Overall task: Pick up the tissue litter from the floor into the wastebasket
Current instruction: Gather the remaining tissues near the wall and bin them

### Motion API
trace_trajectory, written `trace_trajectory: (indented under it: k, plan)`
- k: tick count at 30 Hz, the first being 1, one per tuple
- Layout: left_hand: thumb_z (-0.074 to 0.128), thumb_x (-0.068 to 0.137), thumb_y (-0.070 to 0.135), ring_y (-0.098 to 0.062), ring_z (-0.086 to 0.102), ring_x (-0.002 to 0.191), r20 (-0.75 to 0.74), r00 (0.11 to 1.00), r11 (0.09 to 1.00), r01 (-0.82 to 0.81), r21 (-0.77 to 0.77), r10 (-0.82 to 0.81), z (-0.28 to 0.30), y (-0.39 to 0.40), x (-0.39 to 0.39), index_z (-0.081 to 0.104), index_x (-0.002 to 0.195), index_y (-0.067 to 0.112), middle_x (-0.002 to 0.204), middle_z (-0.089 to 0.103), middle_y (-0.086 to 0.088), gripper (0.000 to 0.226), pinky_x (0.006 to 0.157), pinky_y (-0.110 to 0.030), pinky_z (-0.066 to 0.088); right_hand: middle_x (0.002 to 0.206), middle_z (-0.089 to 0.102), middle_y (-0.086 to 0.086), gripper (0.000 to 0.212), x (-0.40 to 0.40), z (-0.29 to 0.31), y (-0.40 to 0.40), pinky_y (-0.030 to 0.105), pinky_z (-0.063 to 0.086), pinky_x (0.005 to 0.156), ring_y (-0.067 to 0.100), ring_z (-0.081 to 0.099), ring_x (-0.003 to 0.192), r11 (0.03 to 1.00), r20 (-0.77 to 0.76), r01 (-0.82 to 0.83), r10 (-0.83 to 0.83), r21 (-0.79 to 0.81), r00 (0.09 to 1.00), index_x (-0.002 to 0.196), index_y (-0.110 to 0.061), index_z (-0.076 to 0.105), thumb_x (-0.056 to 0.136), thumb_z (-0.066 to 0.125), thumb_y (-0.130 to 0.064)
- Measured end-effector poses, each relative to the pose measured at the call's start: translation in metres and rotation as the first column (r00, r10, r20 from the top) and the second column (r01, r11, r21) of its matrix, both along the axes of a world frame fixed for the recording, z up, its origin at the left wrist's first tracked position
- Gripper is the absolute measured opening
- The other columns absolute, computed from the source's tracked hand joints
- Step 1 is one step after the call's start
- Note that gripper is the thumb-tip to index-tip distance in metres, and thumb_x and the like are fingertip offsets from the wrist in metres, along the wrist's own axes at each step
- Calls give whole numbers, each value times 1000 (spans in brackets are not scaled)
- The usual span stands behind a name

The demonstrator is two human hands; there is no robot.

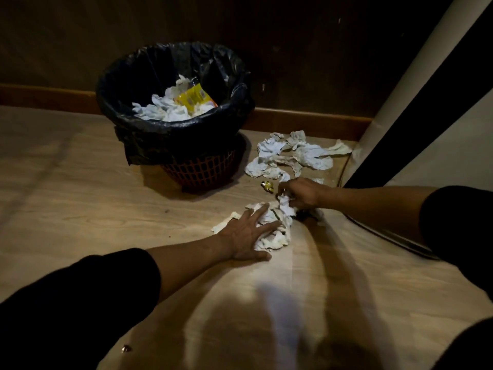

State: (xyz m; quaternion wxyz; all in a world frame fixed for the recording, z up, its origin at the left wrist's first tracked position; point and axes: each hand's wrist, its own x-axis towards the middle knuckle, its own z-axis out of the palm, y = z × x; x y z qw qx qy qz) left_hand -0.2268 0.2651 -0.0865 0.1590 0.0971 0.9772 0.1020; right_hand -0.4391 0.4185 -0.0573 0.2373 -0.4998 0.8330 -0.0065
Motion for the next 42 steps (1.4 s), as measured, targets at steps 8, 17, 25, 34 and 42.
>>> trace_trajectory:
  k: [8, 17, 25, 34, 42]
  plan:
    - [39, 88, 36, -28, 55, 99, -93, 996, 985, 34, 169, -18, -12, -12, -13, 61, 113, 20, 109, 57, -7, 37, 81, -36, 49, 104, 65, 14, 40, -58, 13, 14, 35, 50, 67, 31, 62, 89, 875, -121, 449, -472, -180, 873, 116, -16, 50, 81, 70, -11]
    - [52, 90, 16, -36, 60, 100, -191, 880, 867, -352, 353, 435, 7, -44, -89, 62, 112, 11, 110, 59, -17, 24, 82, -31, 46, 150, 28, 27, 84, -77, -18, 1, 46, 50, 95, 48, 51, 123, 803, -74, 594, -590, 52, 804, 148, -23, 34, 77, 78, -12]
    - [46, 94, 48, -41, 34, 139, -44, 765, 725, -588, 358, 642, 7, -36, -156, 31, 148, 18, 154, 27, -19, 63, 109, -44, 38, 115, 52, 22, 32, -73, -34, 8, 37, 50, 81, 42, 58, 103, 900, -152, 436, -434, -20, 888, 109, -11, 60, 78, 68, -11]
    - [61, 83, 26, -45, 33, 132, -2, 935, 935, -353, -45, 353, -11, -28, -165, 39, 143, 22, 148, 35, -15, 63, 103, -53, 39, 118, 50, 19, 46, -64, -26, 12, 38, 49, 81, 40, 57, 106, 906, -161, 422, -414, 21, 896, 124, -9, 52, 84, 65, -27]
    - [22, 95, 52, -40, 50, 114, -107, 965, 970, -243, -13, 241, -18, -36, -72, 48, 129, 17, 127, 51, -13, 56, 93, -51, 46, 148, 32, 17, 70, -46, -13, 11, 47, 48, 96, 42, 43, 128, 951, -15, 239, -241, 196, 970, 150, -48, 17, 87, 46, -59]
